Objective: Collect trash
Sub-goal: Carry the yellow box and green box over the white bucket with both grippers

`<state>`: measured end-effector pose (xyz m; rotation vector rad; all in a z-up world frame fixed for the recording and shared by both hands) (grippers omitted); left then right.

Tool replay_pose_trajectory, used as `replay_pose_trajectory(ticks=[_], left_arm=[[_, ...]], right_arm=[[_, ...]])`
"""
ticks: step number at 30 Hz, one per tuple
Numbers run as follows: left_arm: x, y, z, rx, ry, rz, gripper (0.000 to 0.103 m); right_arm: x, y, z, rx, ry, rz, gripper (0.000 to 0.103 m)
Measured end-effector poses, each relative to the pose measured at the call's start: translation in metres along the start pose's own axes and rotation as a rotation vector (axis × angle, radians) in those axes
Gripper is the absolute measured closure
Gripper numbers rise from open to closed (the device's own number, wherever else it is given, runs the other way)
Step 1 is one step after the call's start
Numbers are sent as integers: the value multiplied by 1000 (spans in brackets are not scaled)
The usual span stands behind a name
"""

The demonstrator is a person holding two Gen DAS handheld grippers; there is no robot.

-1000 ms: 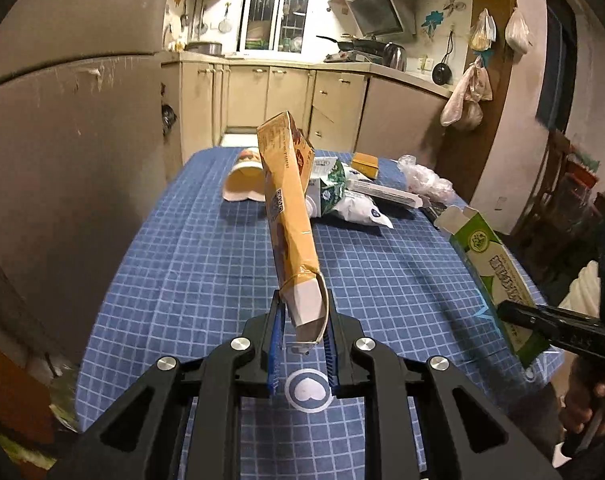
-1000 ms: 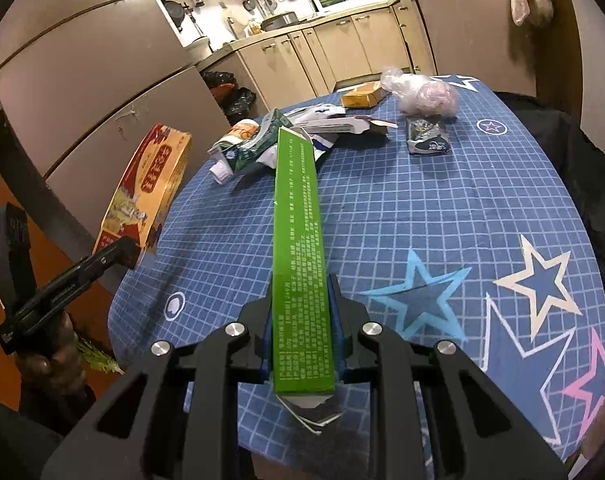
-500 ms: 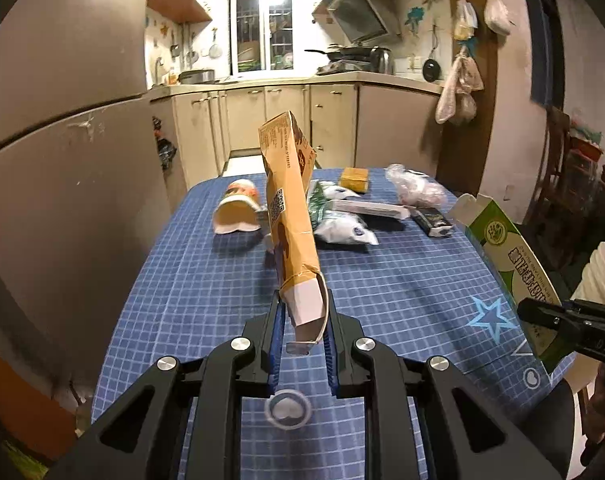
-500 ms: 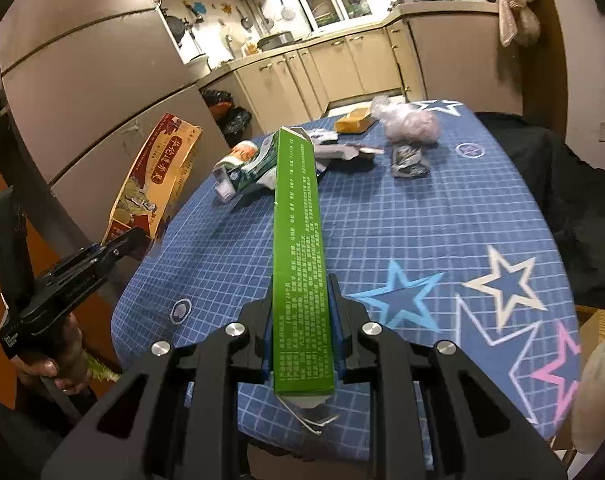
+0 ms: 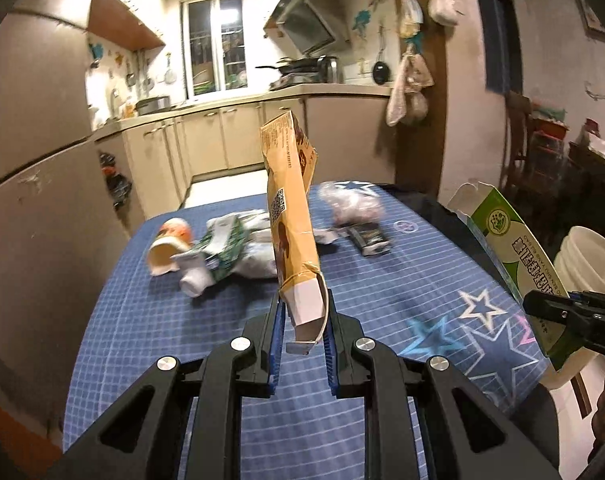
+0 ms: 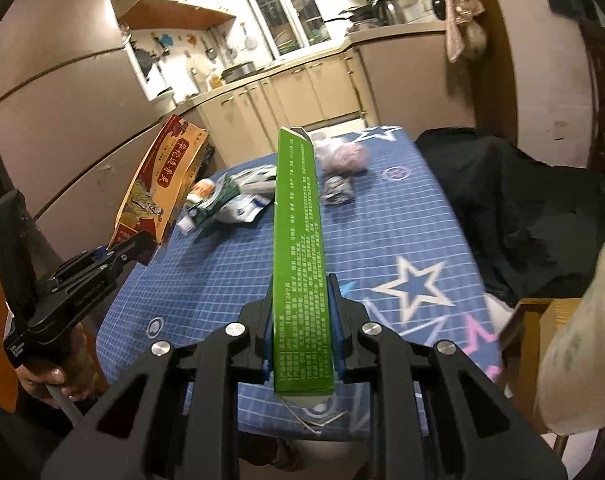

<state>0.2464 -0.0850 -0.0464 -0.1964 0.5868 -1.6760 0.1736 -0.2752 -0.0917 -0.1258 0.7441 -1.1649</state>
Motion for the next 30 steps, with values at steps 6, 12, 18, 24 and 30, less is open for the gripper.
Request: replay_pose_trajectory(ticks=[6,12,18,24,30], left_arm=[[35,-3,12,25,36,-57,84],[77,-6,23,53,85,-125,84],[114,-11,30,74,135,-191,84],[138,-16,31,81,167,-236,84],[165,-23,31,90,202,-288,84]], right_arm=[[16,-27,4,55,14,-66,83],[32,-56,7,110,41,-138,83],[47,-85,7,161,68,-207,83],[60,-107,7,199,83,-272,83],[77,-132,2,228,94,-328,83]])
Point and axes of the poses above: each gripper's, at about its wrist camera, not at the fingertips, and y roughly the way its jaws point, x to its right, z to its top, the point moved 4 cm from there along y, roughly the way its jaws point, and after that the axes turned 14 degrees about z, right-handed, at the moved point
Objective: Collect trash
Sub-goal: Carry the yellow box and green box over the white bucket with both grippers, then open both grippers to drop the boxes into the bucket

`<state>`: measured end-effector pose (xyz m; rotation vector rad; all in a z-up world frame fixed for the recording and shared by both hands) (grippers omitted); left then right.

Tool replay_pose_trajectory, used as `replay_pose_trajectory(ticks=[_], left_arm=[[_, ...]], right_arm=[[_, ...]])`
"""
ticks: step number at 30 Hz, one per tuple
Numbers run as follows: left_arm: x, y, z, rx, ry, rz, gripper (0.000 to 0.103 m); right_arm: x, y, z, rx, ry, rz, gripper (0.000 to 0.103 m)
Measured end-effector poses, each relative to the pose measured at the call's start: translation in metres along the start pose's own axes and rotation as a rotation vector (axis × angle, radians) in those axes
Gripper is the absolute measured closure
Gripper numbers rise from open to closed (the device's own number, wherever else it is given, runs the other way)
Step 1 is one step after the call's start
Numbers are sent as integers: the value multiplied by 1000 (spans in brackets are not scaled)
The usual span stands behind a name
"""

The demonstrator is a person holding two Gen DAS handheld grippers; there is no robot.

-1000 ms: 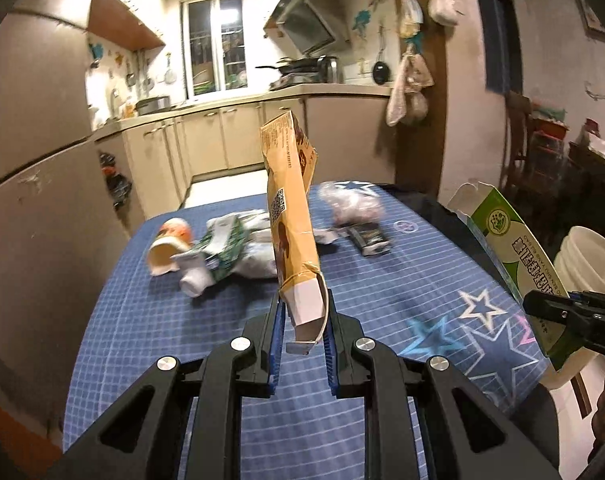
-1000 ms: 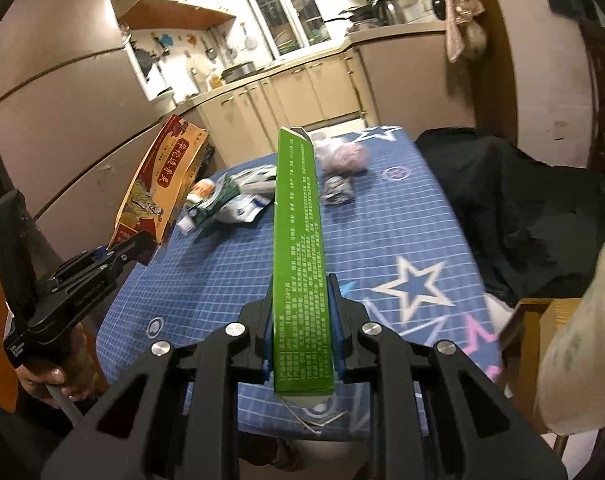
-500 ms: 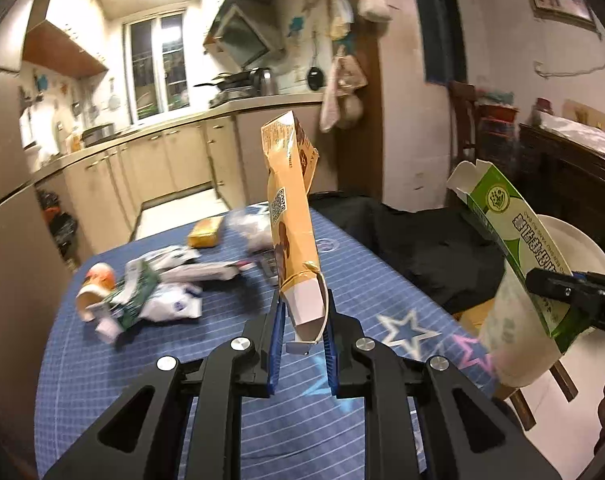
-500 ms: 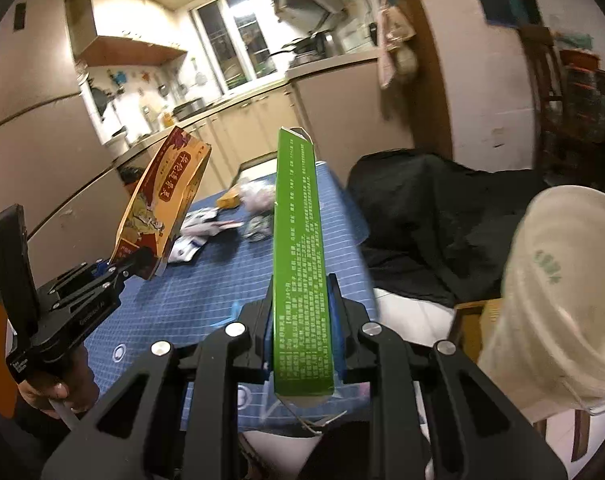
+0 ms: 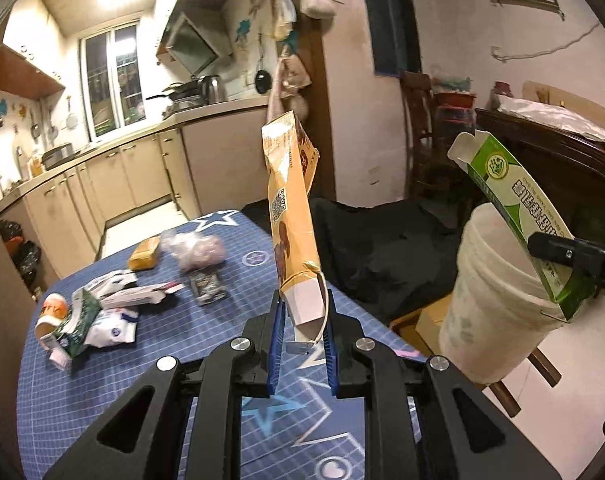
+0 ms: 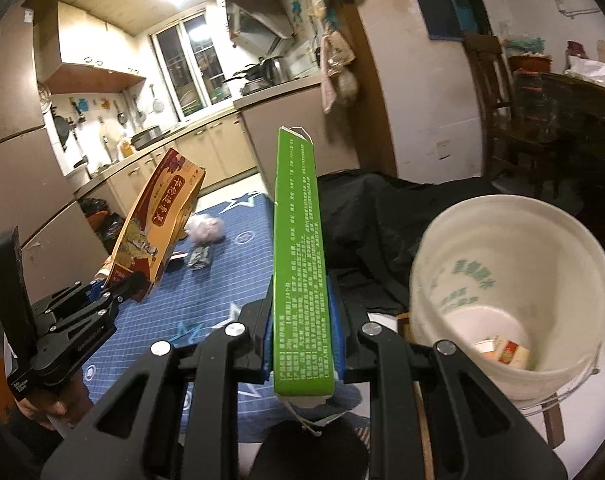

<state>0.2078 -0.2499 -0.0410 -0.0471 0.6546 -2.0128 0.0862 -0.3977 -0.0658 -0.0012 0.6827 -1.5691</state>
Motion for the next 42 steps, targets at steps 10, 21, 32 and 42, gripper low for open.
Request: replay_pose_trajectory(ticks=[10,21,32,42], left_arm=[[64,-1,15,30,87,-119,84],[140,-1,35,59,159,-280,84],[226,12,47,56,272,-444,84],[264,29,54,51,322,-458,82]], right_arm=[[49,-33,-3,48,66,-100,83],[87,-65,-3,75,87,-229,83],[134,-88,2,85,119,-335,83],[159,-68,6,50,127,-356,83]])
Point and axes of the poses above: each gripper's, at about its wrist camera, not at the fingertips, and y roughly the way its jaws point, x to its right, z to its top, the point moved 4 cm from there along y, roughly the way its jaws point, and after that the axes turned 14 degrees about z, right-handed, at the moved point
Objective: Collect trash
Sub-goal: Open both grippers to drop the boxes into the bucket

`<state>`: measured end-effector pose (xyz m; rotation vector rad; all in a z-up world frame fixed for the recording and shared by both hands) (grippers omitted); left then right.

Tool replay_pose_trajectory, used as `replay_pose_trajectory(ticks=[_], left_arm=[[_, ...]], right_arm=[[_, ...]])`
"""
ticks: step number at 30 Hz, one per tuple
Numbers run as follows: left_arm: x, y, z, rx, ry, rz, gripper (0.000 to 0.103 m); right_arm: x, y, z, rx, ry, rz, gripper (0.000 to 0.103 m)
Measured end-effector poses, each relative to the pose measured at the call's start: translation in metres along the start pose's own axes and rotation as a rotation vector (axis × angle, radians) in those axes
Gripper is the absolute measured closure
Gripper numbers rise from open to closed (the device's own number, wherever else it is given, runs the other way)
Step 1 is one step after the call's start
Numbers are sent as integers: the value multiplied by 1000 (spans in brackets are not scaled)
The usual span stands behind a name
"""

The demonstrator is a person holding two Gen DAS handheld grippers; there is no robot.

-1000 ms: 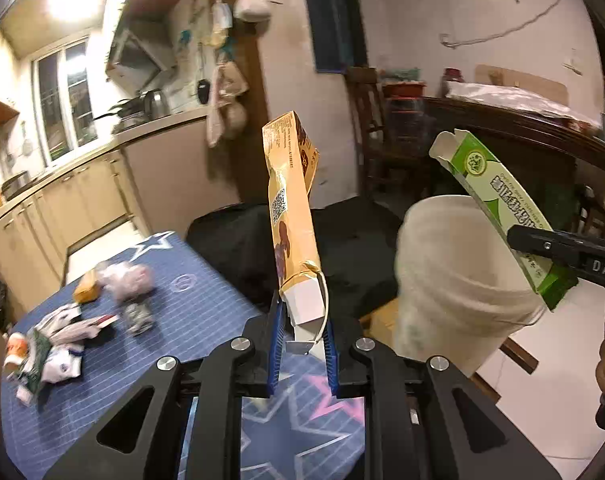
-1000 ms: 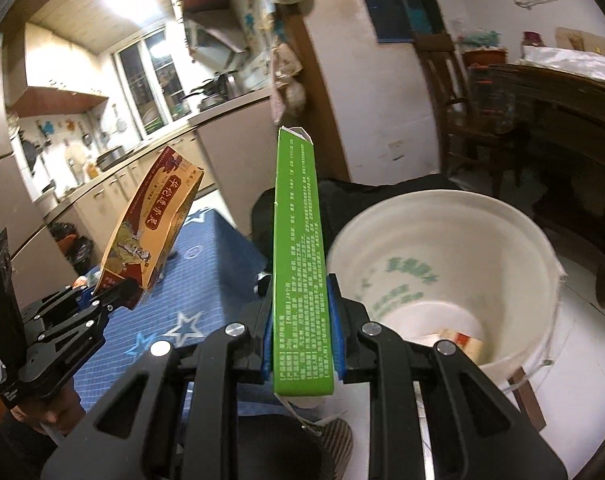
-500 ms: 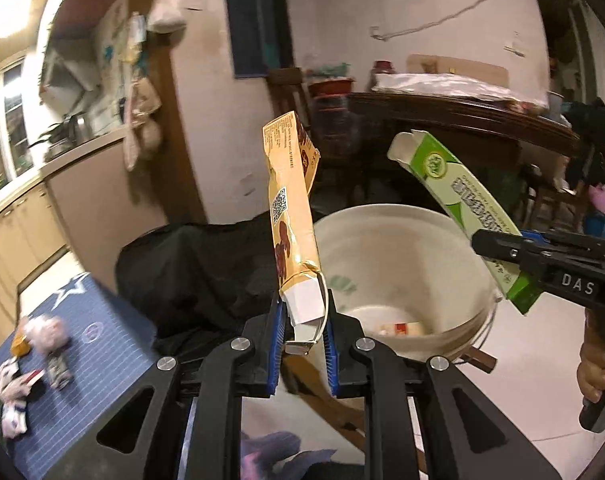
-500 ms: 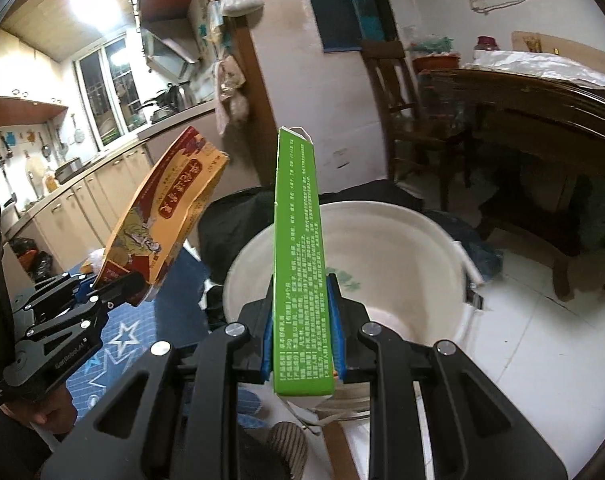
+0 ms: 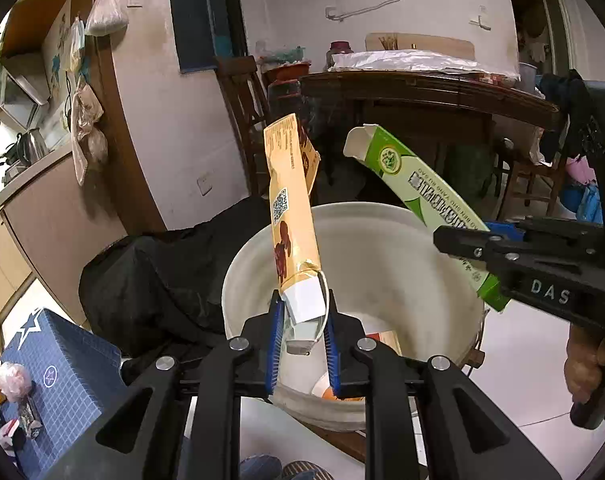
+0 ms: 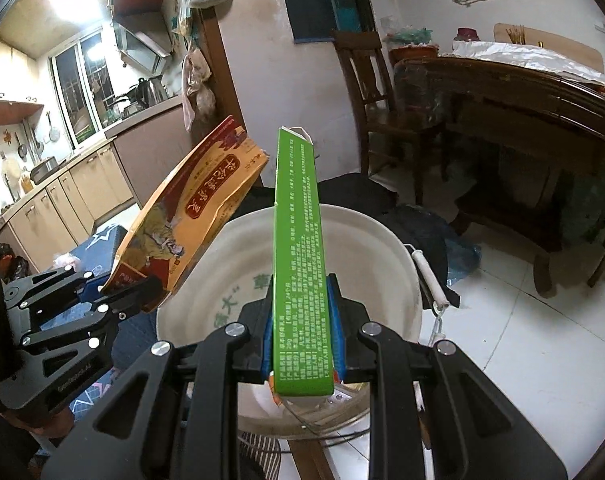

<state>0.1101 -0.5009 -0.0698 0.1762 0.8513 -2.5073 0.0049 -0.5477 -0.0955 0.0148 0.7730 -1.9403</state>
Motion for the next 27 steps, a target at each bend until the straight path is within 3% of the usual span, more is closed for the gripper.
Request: replay_pose_trajectory(ticks=[12,14,17,27], left_arm=[[-2,17,3,-4,-27,8,81],[-6,20,5,-2,-41,9,74],[-11,23,7,-4,-40,25,66],[-23,20,5,-15,-76,40,66]], right_arm=[[-1,7,5,-46,-80,-98,82],[-1,8,5,-46,-92,-113,82],[2,11,4,-51,-88,-115,76],[3,15,4,-53,-80,-99,73]])
Point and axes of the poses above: each gripper's, at about its wrist camera, not at the fingertips, and y roughly the way its jaws point, x to its right, z to its top, the point moved 4 cm from there along y, roughly the way its jaws point, and after that the axes turned 14 degrees about z, right-handed, at the moved point
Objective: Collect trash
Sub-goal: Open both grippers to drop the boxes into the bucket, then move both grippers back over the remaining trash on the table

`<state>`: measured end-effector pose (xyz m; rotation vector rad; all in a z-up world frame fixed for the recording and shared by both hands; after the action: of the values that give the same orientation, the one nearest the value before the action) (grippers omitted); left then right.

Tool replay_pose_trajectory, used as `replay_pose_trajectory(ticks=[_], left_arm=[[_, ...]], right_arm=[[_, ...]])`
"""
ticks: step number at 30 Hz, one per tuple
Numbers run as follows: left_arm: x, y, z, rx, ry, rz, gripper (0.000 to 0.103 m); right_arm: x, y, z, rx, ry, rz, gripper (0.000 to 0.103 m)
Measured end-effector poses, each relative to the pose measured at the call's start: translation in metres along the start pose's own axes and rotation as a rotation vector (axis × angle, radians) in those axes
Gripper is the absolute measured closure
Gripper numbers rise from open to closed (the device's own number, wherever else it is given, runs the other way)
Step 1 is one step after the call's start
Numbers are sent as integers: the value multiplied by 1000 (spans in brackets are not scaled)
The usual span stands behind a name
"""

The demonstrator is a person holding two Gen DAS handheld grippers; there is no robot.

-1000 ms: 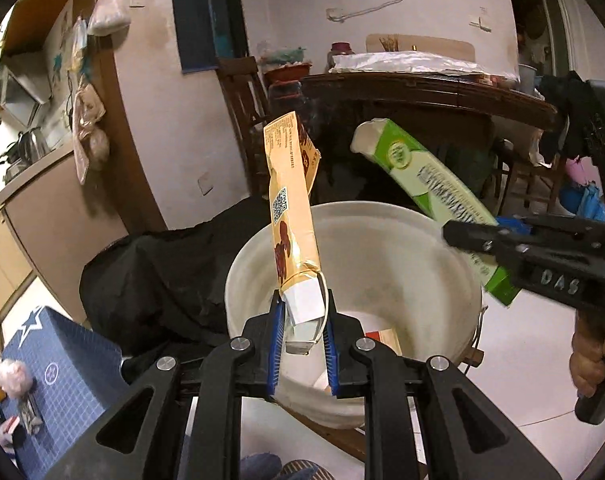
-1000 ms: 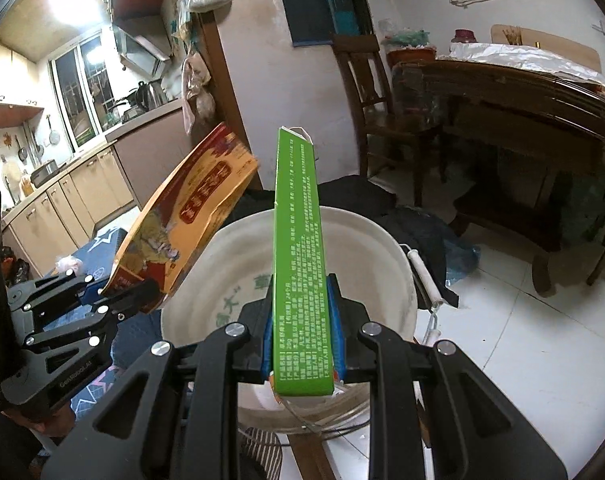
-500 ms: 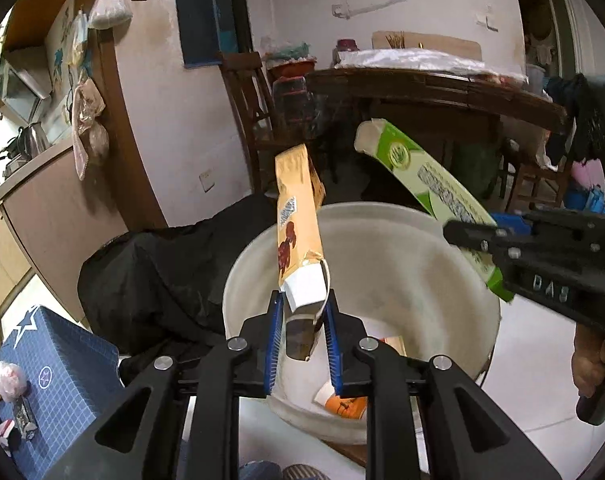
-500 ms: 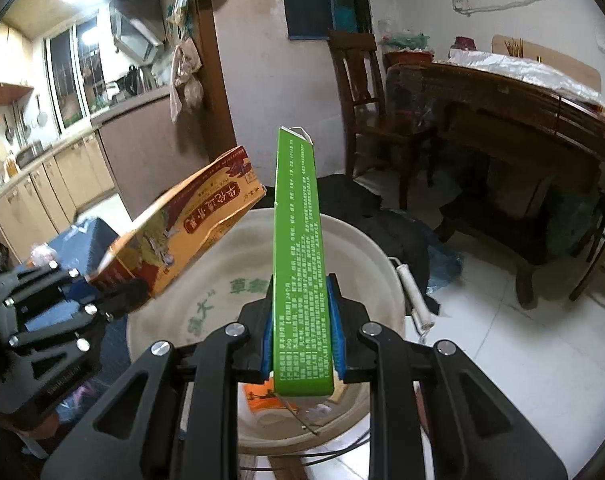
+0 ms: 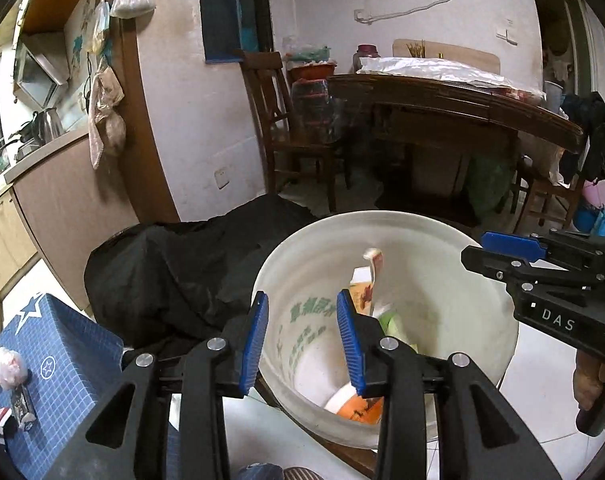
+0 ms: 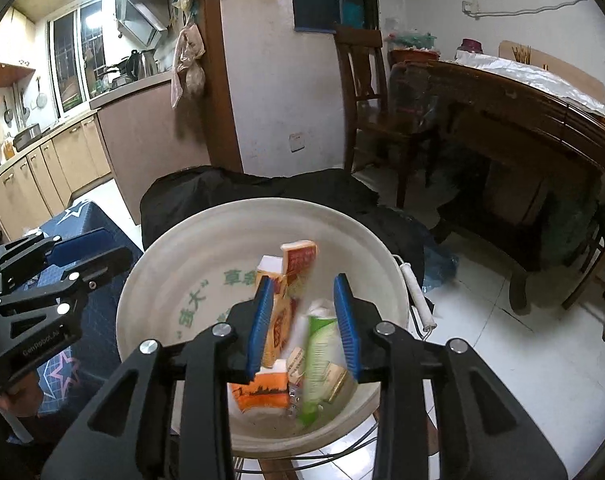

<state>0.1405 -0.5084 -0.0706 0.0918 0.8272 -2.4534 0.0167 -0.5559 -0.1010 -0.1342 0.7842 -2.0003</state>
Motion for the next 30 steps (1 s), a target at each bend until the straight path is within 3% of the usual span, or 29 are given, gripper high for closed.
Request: replay_pose_trajectory(ticks=[13,30], left_arm=[[-9,-11,-8,7,-1,33,66],[-74,-34,-37,-28,-87,153,66]], right_arm=[[-16,2,2,3,-20,20,73],[-77,19,8,0,-89,131,73]])
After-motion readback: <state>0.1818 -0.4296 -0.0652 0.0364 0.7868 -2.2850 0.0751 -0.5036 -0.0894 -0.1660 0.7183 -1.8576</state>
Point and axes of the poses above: each gripper's, at about its wrist camera, not at the fingertips, and y roughly the way its jaws point, x to its right, z to its top, the point moved 4 cm from there along y, roughly the way its jaws point, and after that the axes turned 14 degrees about z, right-handed, at the moved point
